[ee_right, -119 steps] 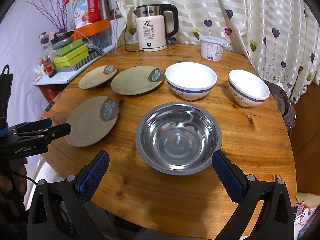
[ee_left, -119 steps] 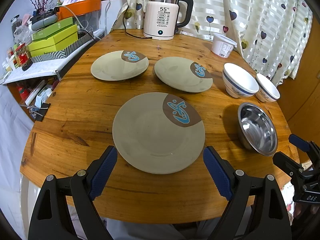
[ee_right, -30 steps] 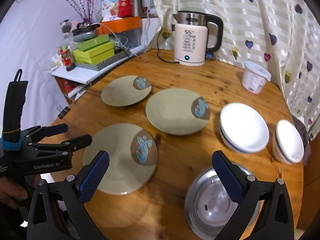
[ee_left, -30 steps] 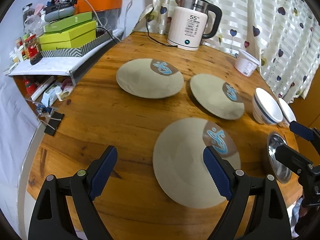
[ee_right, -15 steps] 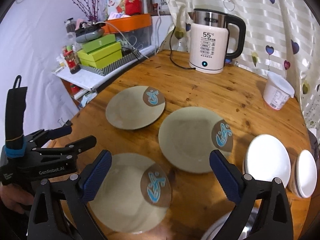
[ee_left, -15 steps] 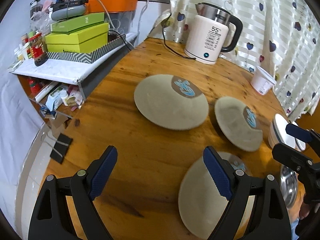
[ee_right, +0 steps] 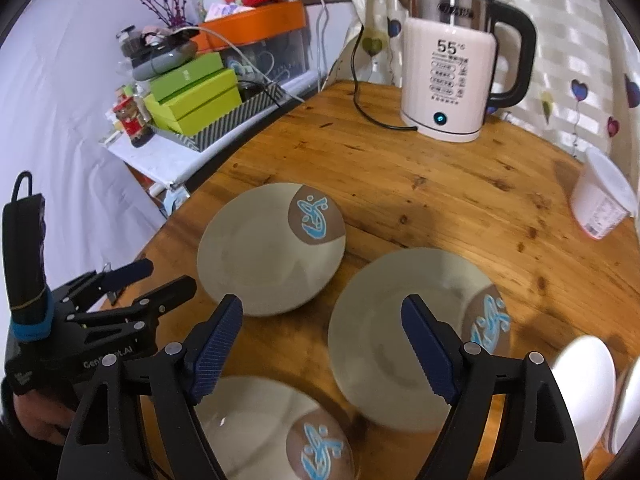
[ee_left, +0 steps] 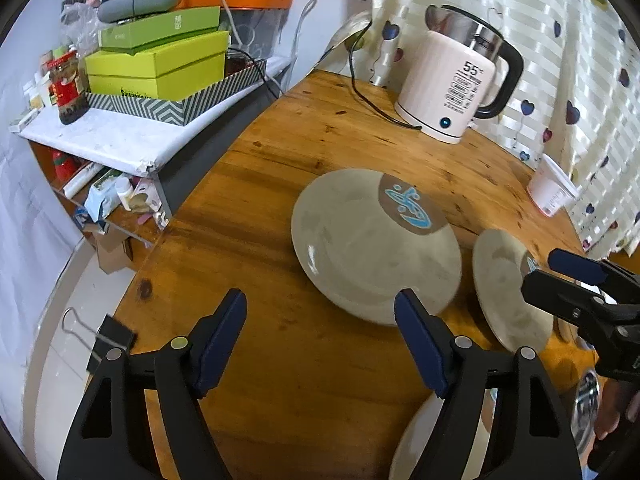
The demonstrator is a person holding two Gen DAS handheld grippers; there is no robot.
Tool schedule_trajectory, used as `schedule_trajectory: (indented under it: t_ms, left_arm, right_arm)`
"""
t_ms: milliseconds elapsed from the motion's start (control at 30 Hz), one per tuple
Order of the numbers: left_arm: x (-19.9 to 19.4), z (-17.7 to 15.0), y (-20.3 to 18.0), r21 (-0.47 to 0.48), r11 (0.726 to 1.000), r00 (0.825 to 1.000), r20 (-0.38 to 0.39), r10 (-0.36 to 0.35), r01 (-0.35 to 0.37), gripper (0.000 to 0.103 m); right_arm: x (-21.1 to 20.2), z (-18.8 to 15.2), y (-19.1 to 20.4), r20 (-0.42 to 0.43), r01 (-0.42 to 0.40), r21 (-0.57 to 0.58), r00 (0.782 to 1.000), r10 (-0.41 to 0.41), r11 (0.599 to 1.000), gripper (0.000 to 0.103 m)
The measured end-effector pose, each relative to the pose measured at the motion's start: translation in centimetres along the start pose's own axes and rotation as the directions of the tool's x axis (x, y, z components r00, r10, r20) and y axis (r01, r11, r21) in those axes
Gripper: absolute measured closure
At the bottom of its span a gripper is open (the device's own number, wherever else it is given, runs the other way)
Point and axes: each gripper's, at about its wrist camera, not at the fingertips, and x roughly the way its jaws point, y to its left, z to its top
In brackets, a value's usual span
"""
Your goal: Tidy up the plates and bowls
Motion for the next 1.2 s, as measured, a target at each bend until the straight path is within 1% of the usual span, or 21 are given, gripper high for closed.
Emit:
schedule_trajectory:
  t_ms: [100,133,167,300,467,500,600,667,700,800,867,933,1200]
  left_arm:
    - [1.1,0.6,0.5,-0.025,1.0,1.0,-0.015,-0.011,0.01,0.028]
    - [1.4,0.8,0.7,-0.031,0.999,1.0,-0.02,-0.015,0.014,0.032]
    - [1.7,0.9,0.8,-0.036,0.999,1.0,-0.024,-0.017,0.016,0.033]
    - [2.9,1.3,1.1,-0.047,0.999,0.999,-0.044,-0.025,0.023,0.042]
    - [3.8,1.6,1.5,-0.056,0.998,0.998,-0.052,-0.03,0.027,0.048]
    - [4.0,1.7,1.5,-0.059,0.998,0.998,-0.056,-0.033,0.03,0.05]
    - [4.4,1.8,1.6,-0.056,0.998,0.998,-0.055,-0.035,0.032,0.054]
    - [4.4,1.9,1.6,-0.05,0.998,0.998,-0.049,-0.036,0.034,0.057]
    - [4.5,2.0,1.6,-0.051,0.998,0.998,-0.049,-0.042,0.039,0.058]
    - [4.7,2.2,1.6,-0.049,0.997,0.997,-0.049,-0.056,0.054,0.063]
    - [4.7,2.2,1.5,-0.046,0.997,0.997,-0.048,-0.066,0.064,0.067]
    - [4.8,2.2,1.2,-0.04,0.996,0.996,-0.047,-0.077,0.075,0.072]
    - [4.8,2.2,1.2,-0.04,0.996,0.996,-0.033,-0.077,0.076,0.073]
  right_arm:
    - [1.8,1.2,-0.5,-0.02,-0.01,0.011,1.0,0.01,1.0,0.022]
    - [2.3,1.5,-0.7,-0.03,-0.019,0.02,0.999,0.02,1.0,0.025]
    - [3.0,1.8,-1.0,-0.04,-0.028,0.029,0.999,0.029,0.999,0.027]
    - [5.1,2.6,-1.8,-0.071,-0.026,0.046,0.997,0.029,0.999,0.029]
    - [6.8,3.4,-2.4,-0.095,-0.037,0.067,0.995,0.043,0.997,0.039]
    - [7.2,3.6,-2.4,-0.101,-0.04,0.067,0.994,0.046,0.997,0.04]
    - [8.2,3.8,-2.5,-0.118,-0.048,0.07,0.991,0.056,0.996,0.047]
    - [8.8,3.9,-2.5,-0.129,-0.051,0.074,0.99,0.06,0.996,0.054]
    - [9.1,3.9,-2.6,-0.133,-0.054,0.077,0.989,0.064,0.996,0.056]
    - [9.7,3.9,-2.6,-0.145,-0.062,0.085,0.987,0.074,0.995,0.067]
    - [9.9,4.0,-2.4,-0.149,-0.064,0.081,0.986,0.076,0.995,0.077]
    - [9.9,3.9,-2.4,-0.148,-0.065,0.081,0.986,0.077,0.995,0.078]
    - [10.0,4.0,-2.3,-0.143,-0.06,0.088,0.987,0.072,0.994,0.078]
